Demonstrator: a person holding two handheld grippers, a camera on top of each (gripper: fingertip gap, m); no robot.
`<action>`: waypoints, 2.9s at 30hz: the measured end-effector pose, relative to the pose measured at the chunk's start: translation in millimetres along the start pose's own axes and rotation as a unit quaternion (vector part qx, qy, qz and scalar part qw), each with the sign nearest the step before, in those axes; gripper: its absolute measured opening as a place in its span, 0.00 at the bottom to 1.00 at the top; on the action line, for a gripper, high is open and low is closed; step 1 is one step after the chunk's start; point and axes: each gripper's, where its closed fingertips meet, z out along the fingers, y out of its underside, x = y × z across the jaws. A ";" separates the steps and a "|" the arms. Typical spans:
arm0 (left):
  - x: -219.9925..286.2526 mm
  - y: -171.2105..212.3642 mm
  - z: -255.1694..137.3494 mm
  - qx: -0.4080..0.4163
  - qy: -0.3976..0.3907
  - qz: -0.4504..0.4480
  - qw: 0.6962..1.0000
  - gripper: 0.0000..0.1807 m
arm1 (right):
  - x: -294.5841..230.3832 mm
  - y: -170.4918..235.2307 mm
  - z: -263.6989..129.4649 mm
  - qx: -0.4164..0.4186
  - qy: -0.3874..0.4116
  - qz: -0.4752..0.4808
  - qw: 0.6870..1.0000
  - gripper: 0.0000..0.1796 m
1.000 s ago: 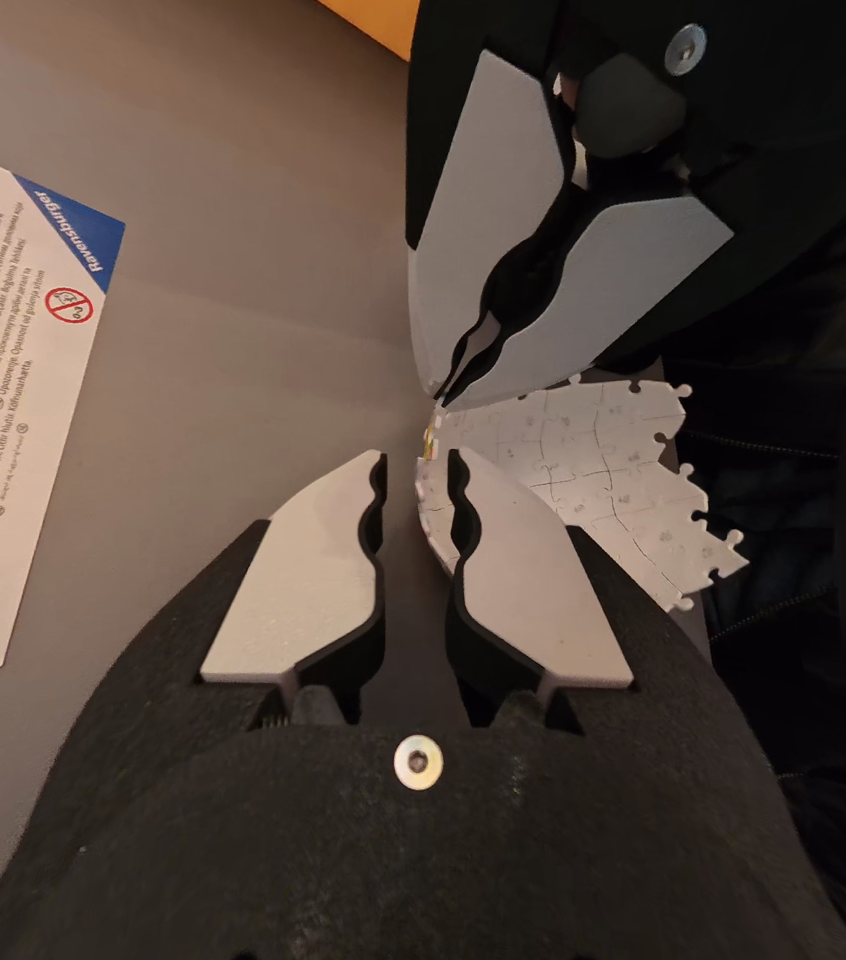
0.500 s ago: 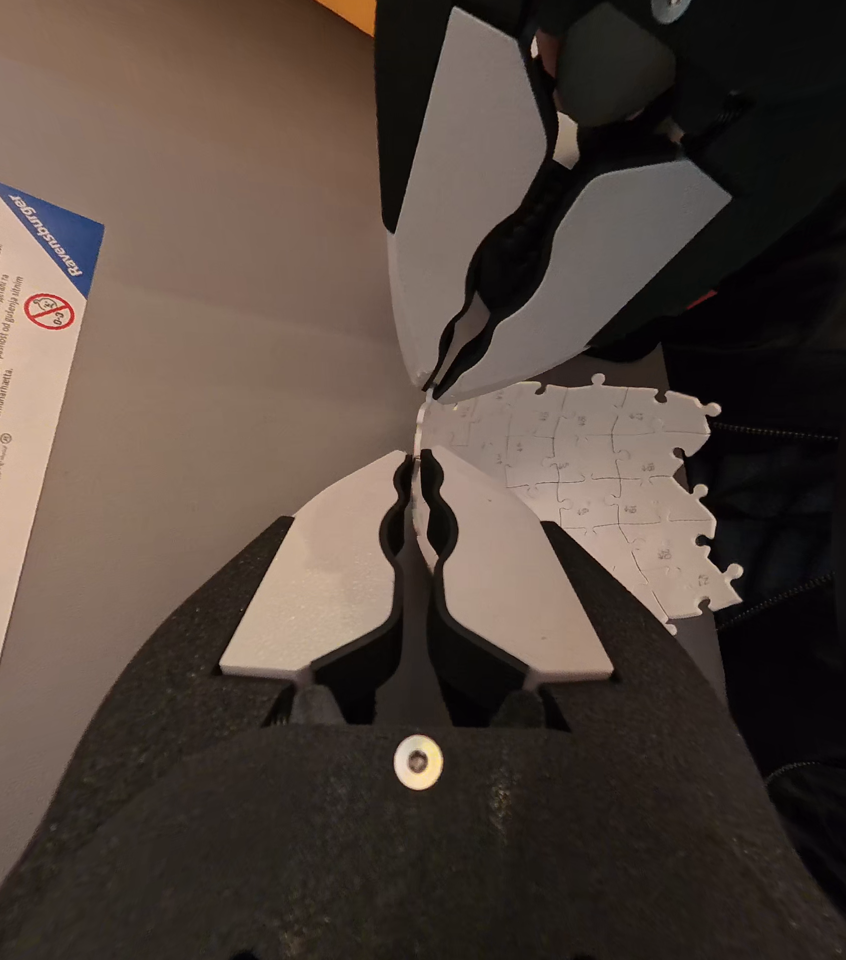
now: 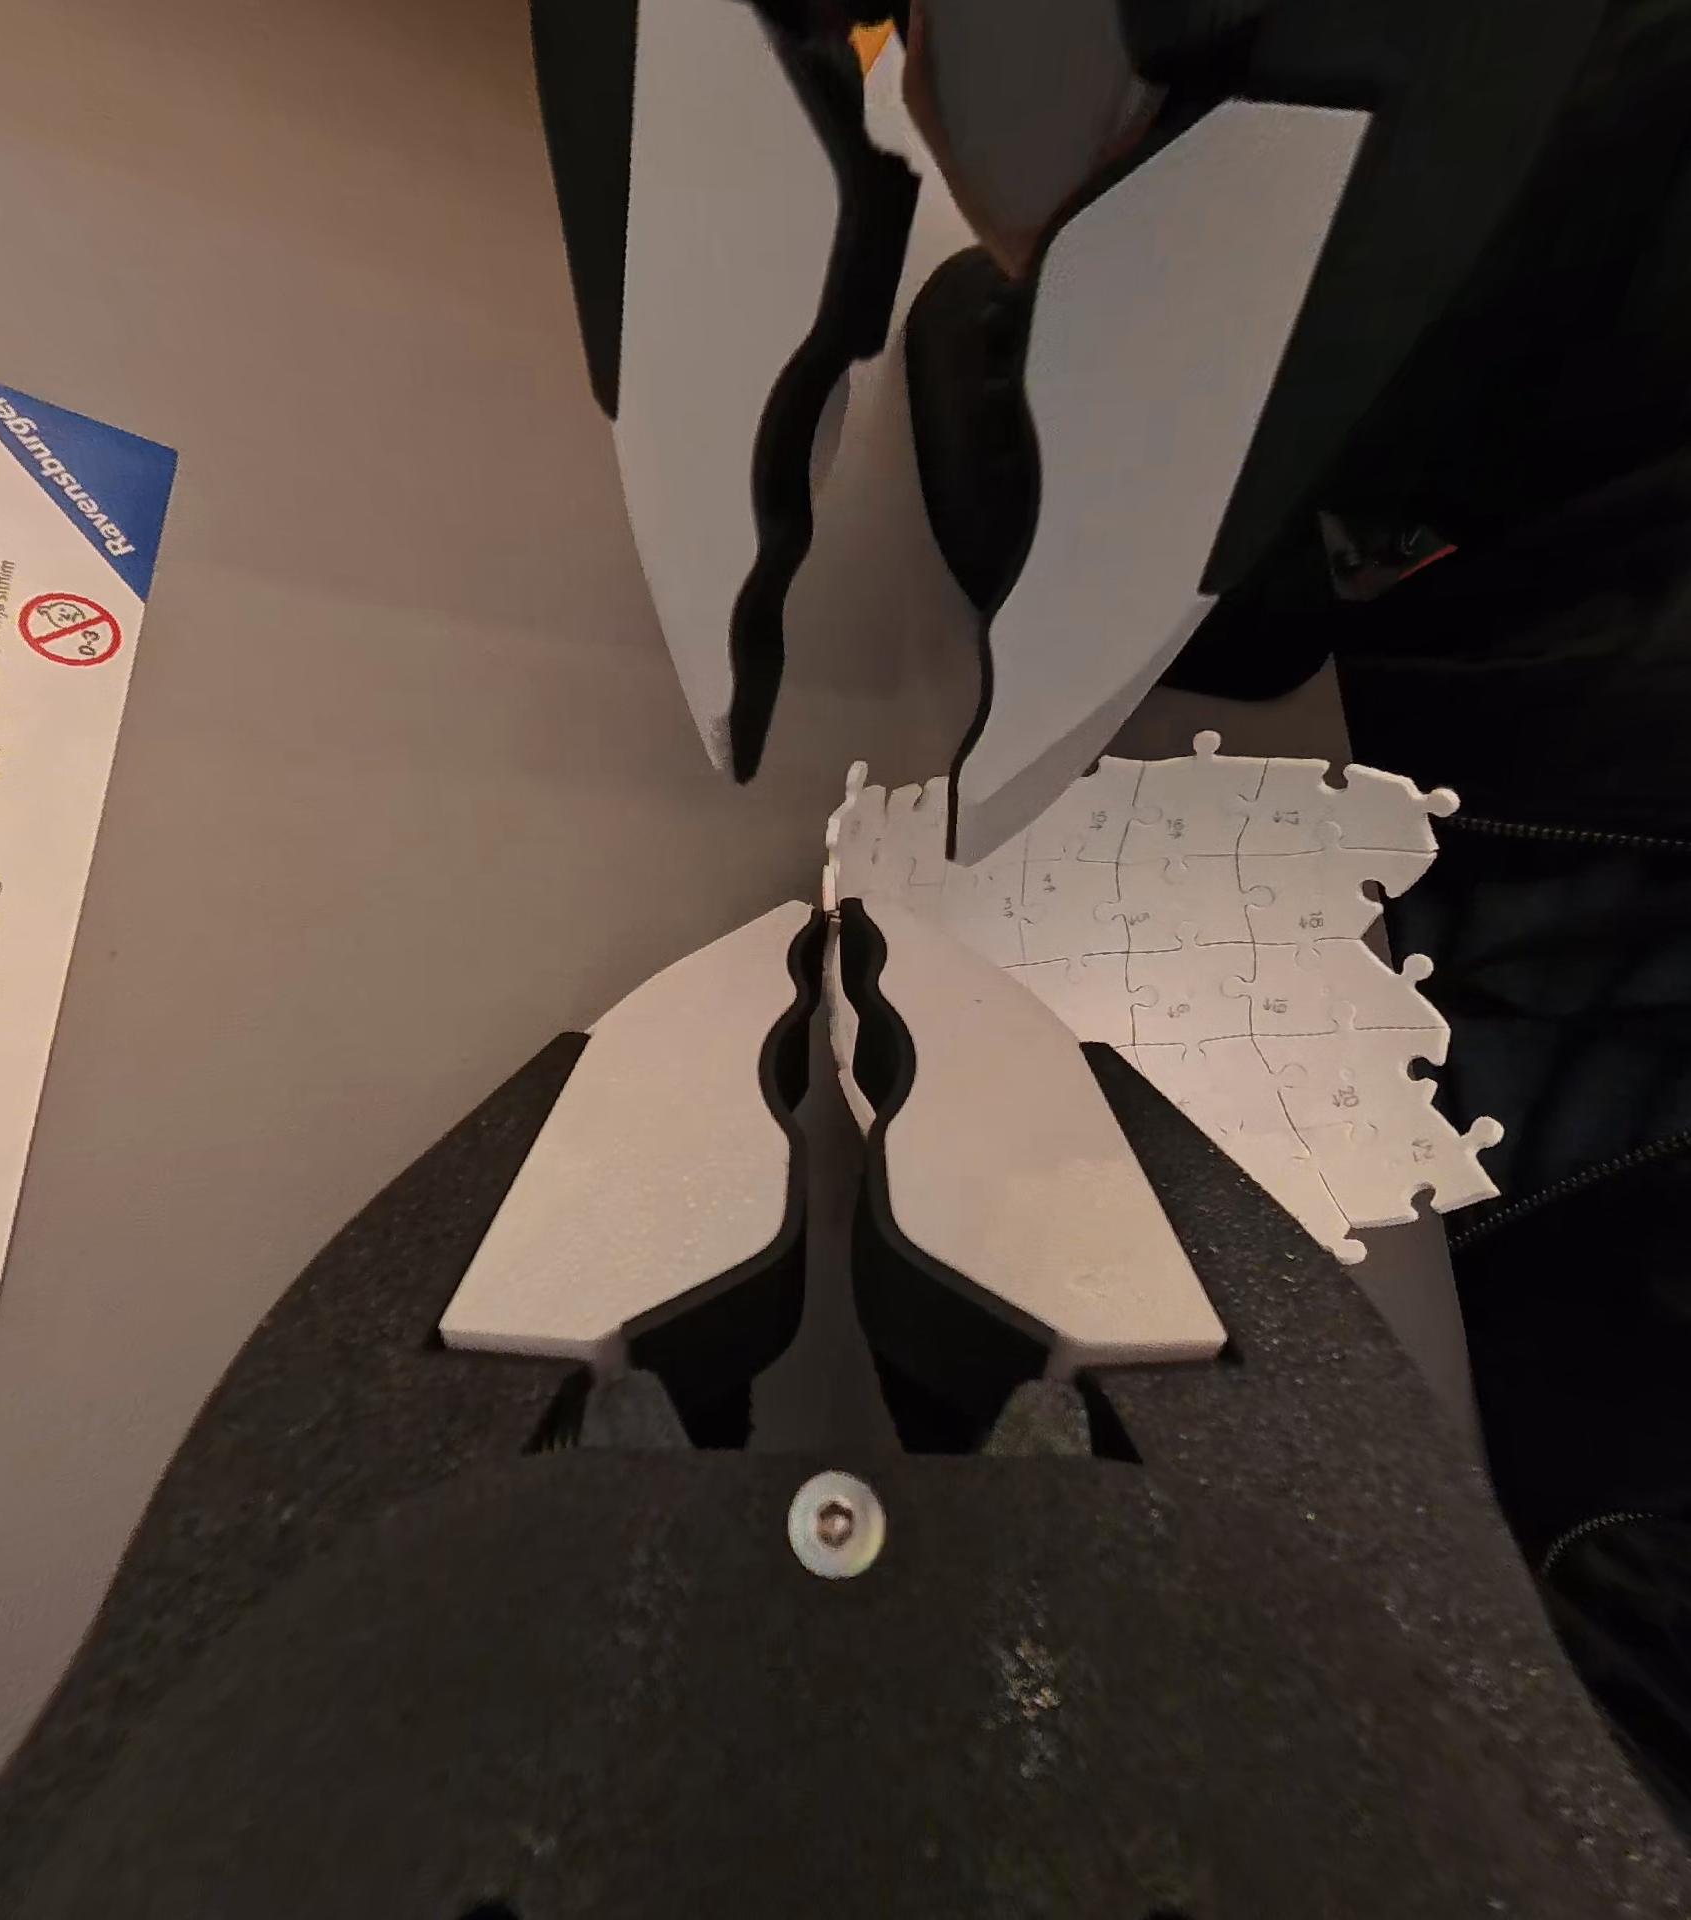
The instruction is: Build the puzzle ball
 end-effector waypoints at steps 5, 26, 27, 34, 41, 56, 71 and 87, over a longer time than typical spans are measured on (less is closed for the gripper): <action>0.0 -0.2 0.4 -0.003 -0.006 0.004 1.000 0.01 | 2.7 7.9 12.9 -0.021 -0.022 0.004 1.000 0.19; 5.7 -2.0 0.0 -0.007 0.002 0.004 1.000 0.02 | -6.5 16.2 20.1 -0.057 -0.038 -0.016 0.998 0.03; 5.6 -2.3 0.0 -0.006 0.001 0.005 1.000 0.02 | -6.2 16.2 19.5 -0.057 -0.034 -0.018 0.998 0.03; 4.9 -2.2 0.1 -0.008 -0.007 0.012 1.000 0.02 | -4.3 17.6 14.3 -0.063 -0.015 -0.025 0.998 0.03; 4.1 -2.4 0.7 -0.008 -0.011 0.015 1.000 0.01 | -2.7 18.5 11.1 -0.064 -0.018 -0.014 0.998 0.03; 4.4 -2.2 0.3 -0.012 -0.017 0.021 1.000 0.01 | -4.9 19.4 16.7 -0.068 -0.024 0.002 0.997 0.04; 2.6 -0.6 0.7 -0.018 -0.024 0.019 0.999 0.02 | -2.8 19.6 19.3 -0.074 -0.001 -0.026 0.997 0.02; 3.2 0.7 2.1 -0.022 -0.021 0.018 0.999 0.03 | -1.4 21.6 18.4 -0.084 0.002 -0.040 0.996 0.02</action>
